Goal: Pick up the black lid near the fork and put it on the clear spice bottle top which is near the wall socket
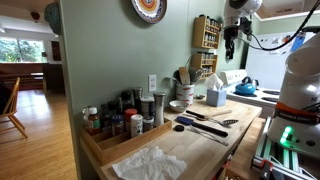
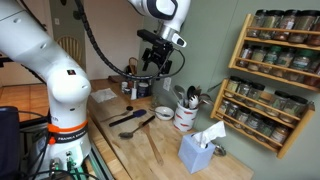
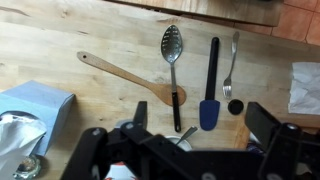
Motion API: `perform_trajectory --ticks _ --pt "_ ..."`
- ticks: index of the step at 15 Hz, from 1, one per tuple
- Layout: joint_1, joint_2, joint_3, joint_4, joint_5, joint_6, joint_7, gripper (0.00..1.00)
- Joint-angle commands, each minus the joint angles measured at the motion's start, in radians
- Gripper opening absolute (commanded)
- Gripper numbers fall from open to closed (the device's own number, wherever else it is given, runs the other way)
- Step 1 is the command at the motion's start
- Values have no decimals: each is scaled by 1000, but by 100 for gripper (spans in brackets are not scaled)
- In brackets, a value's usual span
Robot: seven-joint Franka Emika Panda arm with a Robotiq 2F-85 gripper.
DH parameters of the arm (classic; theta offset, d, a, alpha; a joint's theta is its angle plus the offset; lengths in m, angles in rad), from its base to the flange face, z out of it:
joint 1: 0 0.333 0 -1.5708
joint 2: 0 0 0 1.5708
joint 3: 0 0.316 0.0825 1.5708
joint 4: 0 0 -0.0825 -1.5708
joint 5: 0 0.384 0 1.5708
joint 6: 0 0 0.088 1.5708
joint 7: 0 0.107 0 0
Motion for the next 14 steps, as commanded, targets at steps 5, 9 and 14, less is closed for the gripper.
perform_trajectory --ticks 5,9,14 --pt "22 1 26 -5 11 1 -31 100" --pt "140 -36 155 -75 61 45 -60 100" --pt "296 36 310 -70 65 169 -80 100"
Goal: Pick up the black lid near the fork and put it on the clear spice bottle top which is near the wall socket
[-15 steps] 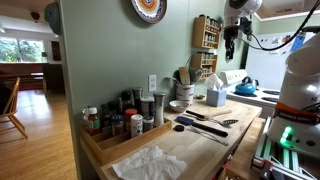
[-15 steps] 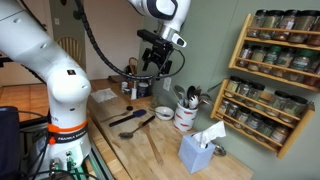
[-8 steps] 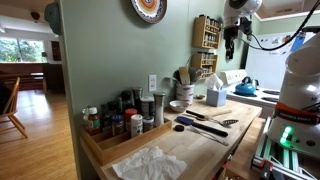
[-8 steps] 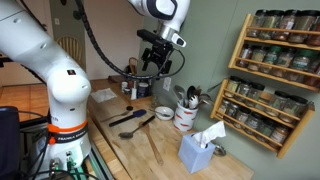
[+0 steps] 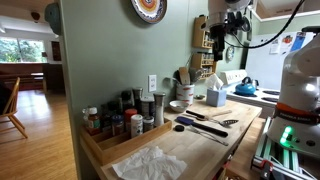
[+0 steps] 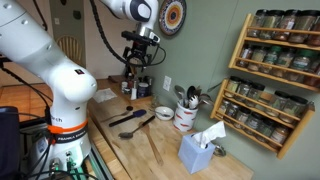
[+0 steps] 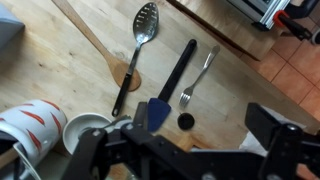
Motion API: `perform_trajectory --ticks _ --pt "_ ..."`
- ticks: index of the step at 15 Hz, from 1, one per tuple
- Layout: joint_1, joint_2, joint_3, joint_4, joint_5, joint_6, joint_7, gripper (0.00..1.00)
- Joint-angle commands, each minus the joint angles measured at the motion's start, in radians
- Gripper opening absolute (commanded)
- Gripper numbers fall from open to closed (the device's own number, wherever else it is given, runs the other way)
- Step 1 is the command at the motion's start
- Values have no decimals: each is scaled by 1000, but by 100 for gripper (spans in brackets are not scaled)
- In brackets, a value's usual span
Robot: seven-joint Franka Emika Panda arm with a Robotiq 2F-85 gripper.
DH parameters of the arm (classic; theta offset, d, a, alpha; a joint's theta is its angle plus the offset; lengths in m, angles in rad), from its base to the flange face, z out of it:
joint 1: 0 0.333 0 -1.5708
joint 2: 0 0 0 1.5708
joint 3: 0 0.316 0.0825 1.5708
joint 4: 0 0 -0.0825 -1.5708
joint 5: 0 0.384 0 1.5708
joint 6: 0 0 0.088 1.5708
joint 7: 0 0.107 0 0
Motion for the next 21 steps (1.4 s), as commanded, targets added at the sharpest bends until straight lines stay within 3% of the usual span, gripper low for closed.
perform_trajectory --ticks 1,4,6,7,11,17,21 --pt "94 71 65 11 -6 124 -47 100" --pt "152 122 79 4 -4 307 -118 100" --pt "173 129 9 -50 42 468 -225 100" --pt "156 119 68 -11 5 372 -122 100" --pt "151 146 21 -29 28 447 -211 100" --pt "166 200 37 -113 35 536 -220 100" --pt "183 268 57 -193 41 679 -216 100"
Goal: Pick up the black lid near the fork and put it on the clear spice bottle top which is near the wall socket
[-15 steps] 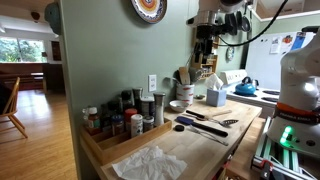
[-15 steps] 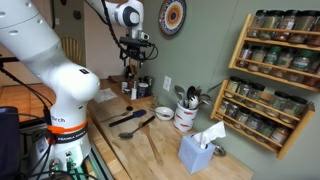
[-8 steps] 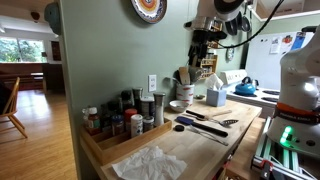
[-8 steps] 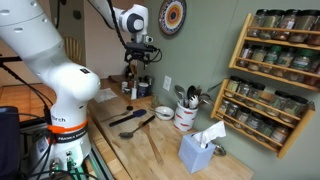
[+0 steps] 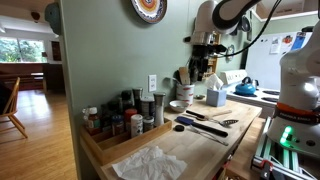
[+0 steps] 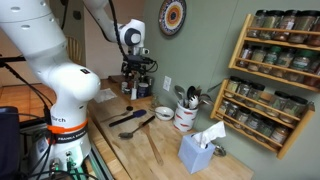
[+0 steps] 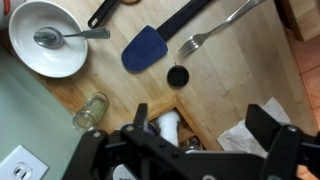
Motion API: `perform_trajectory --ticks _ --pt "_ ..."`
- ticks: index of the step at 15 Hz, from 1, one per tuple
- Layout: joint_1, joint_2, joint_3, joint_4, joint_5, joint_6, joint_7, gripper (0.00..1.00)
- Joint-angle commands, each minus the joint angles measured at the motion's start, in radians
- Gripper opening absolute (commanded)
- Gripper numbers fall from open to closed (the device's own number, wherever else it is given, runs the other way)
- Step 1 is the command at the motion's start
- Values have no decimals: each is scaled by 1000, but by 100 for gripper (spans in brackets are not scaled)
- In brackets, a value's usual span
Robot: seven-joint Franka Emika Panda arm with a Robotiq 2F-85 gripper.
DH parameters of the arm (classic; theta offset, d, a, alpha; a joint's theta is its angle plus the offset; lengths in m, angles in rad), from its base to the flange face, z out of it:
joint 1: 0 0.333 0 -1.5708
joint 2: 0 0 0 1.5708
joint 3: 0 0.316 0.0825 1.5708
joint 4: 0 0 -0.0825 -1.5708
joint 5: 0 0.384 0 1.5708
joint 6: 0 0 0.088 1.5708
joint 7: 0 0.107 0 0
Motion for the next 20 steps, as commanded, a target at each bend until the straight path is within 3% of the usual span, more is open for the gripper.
perform_trajectory --ticks 1,9,13,17,18,19,20 --pt "29 73 26 -73 19 150 -6 100" --pt "73 322 93 -101 24 446 -18 100" --pt "45 463 113 -91 23 615 -22 100" --pt "-15 574 159 -57 -23 674 15 100" --pt "20 583 123 -50 5 668 -12 100" --pt "-41 538 186 -72 -30 651 24 100" --pt "-46 557 186 -64 -36 654 28 100"
